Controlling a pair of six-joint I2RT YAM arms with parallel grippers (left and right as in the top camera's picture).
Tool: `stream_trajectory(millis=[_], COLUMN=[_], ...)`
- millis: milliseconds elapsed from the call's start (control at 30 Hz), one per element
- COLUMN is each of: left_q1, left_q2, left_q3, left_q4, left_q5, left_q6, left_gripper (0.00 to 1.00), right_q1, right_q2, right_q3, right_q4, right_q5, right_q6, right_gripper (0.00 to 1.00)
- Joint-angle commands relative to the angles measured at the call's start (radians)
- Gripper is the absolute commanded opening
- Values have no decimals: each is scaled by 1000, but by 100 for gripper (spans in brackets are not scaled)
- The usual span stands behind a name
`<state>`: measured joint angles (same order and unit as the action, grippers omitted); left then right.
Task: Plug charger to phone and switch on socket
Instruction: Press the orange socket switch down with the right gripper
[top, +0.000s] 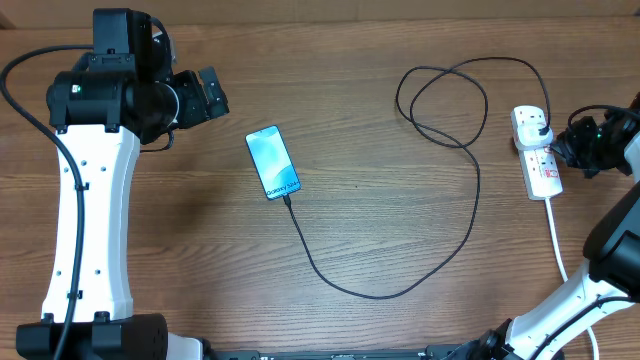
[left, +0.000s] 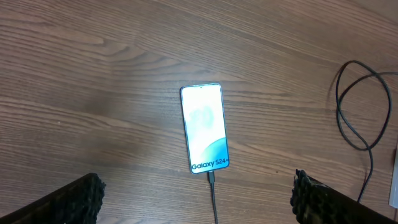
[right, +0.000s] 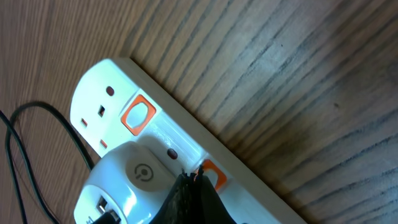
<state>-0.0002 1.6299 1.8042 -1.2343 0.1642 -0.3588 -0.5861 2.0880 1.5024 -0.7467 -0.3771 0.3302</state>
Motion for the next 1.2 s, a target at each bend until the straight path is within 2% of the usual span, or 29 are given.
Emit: stream_trajectory(millis=[0,967,1167], left_q1=[-1,-1,-1], left_q2=[-13,-13,-13], left_q3=[11,11,11], left_q4=[3,-11,-10], left_q5=[12,13,13], left_q6=[14,14,14], left_gripper=[99,100,100], right_q1=[16,43,35], right_q2=[3,69,69], right_q3=[-9,-9,-9], right_q4=[-4,-17,35], right_q5=[-5,-42,-18], right_q6=[7,7,71], right_gripper=[4,4,4])
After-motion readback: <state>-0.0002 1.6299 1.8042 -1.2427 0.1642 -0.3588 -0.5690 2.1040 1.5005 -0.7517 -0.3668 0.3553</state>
